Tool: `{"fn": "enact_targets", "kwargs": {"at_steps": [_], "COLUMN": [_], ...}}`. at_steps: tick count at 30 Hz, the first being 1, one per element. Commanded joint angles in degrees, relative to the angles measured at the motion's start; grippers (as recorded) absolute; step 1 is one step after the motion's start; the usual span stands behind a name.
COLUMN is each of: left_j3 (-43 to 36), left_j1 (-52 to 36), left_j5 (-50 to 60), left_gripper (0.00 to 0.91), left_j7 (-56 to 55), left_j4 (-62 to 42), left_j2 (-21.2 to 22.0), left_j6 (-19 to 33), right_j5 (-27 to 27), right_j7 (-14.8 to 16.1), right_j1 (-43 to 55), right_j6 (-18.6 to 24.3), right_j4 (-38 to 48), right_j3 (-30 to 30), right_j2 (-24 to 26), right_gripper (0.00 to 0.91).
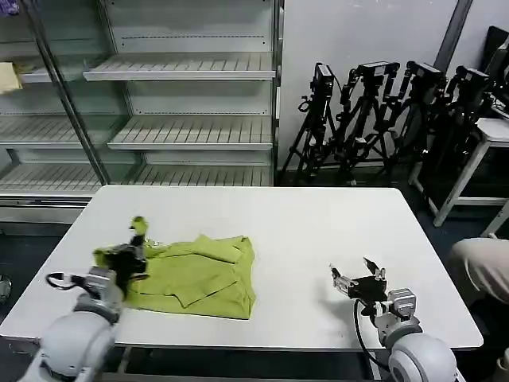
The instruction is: Fold and organize the clothes.
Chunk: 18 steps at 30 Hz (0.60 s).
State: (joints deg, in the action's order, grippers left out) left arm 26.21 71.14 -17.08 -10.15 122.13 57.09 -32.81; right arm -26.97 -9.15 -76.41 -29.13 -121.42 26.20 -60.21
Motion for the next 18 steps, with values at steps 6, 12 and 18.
{"fn": "enact_targets", "kwargs": {"at_steps": [6, 12, 18], "left_j3": [-18.2, -19.8, -20.6], "left_j1": [-4.9, -8.0, -8.8], "left_j5": [3.1, 1.8, -1.4], "left_gripper": [0.01, 0.01, 0.01], "left_j7": [-1.0, -2.1, -3.2], "left_j4": [-0.8, -3.9, -5.2], "left_j2": [9.4, 11.8, 11.7], "left_j6": [-0.3, -0.4, -0.5], "right_j5": [0.3, 0.6, 0.9], "right_j7": [0.0, 0.0, 0.0], "right_j1": [-0.2, -0.3, -0.3], "right_j6": [0.3, 0.3, 0.3], "right_j4": [0.2, 0.3, 0.4], "right_j3": [0.8, 0.8, 0.9], "right_j2": [-0.2, -0.4, -0.5], "right_gripper": [0.907, 0.907, 0.907]}}
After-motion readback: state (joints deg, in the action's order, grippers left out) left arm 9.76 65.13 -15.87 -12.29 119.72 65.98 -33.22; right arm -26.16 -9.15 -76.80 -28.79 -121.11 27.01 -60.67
